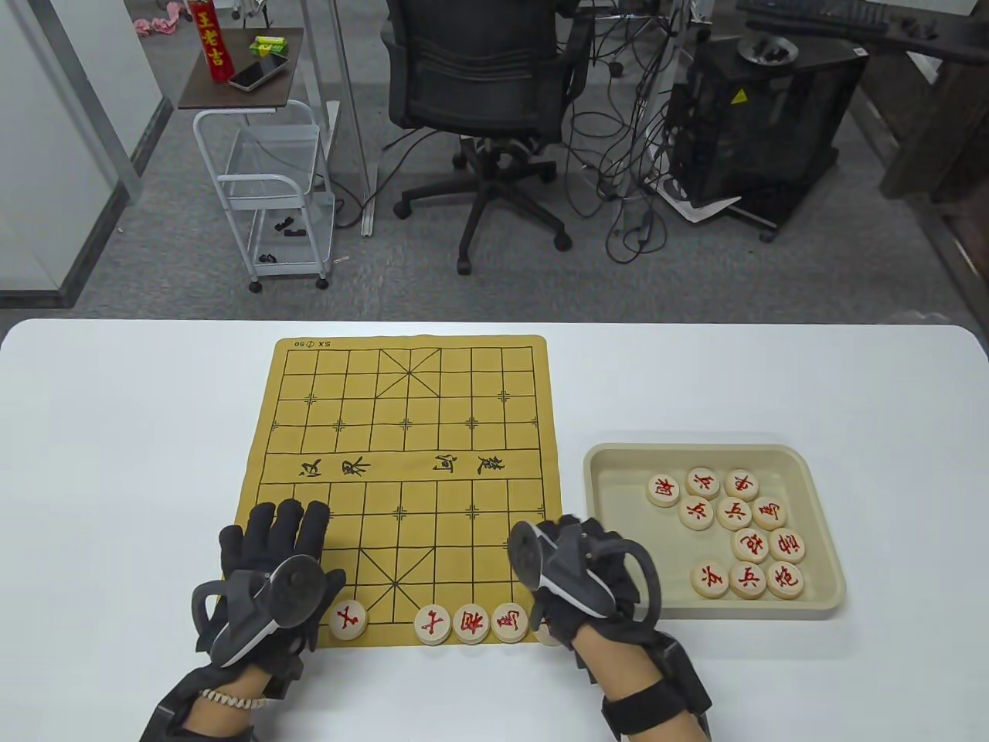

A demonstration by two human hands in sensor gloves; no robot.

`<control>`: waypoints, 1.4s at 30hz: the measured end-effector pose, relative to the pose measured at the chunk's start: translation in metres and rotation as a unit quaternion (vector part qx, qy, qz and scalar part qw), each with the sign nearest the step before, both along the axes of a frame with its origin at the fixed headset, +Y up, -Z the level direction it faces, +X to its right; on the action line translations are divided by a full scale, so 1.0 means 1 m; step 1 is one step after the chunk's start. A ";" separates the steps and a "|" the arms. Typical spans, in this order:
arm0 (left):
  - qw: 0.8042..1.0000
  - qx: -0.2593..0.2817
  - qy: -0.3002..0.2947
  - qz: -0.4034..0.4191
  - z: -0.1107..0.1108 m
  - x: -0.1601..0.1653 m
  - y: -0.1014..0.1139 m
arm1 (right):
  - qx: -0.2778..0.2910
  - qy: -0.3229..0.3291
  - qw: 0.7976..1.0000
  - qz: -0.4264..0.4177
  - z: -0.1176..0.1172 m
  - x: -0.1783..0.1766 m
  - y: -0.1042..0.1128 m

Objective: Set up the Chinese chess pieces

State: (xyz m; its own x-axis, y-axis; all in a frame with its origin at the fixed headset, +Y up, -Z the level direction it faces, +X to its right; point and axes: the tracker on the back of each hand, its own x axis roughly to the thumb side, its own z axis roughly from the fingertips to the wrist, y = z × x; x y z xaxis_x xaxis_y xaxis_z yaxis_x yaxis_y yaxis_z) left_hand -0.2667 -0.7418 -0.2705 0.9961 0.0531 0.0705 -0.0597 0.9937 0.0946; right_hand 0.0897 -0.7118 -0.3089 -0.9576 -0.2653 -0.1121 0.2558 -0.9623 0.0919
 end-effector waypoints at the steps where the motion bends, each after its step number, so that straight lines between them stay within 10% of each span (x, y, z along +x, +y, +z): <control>1: 1.000 0.000 0.000 0.000 0.000 0.000 0.000 | -0.007 -0.030 0.999 0.026 -0.006 0.016 0.000; 14: 1.000 0.002 -0.005 0.006 0.000 0.000 0.000 | -0.145 -0.175 0.974 -0.009 -0.017 0.129 -0.043; 42: 1.000 -0.006 -0.006 0.004 -0.001 0.001 -0.001 | -0.034 -0.089 0.994 -0.060 -0.018 0.134 -0.039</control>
State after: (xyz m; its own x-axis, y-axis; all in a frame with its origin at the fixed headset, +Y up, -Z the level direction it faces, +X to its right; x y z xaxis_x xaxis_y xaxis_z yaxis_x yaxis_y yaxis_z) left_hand -0.2659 -0.7425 -0.2714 0.9947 0.0628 0.0812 -0.0694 0.9943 0.0810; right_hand 0.2238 -0.7509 -0.3269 -0.9494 -0.1633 -0.2683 0.1134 -0.9748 0.1922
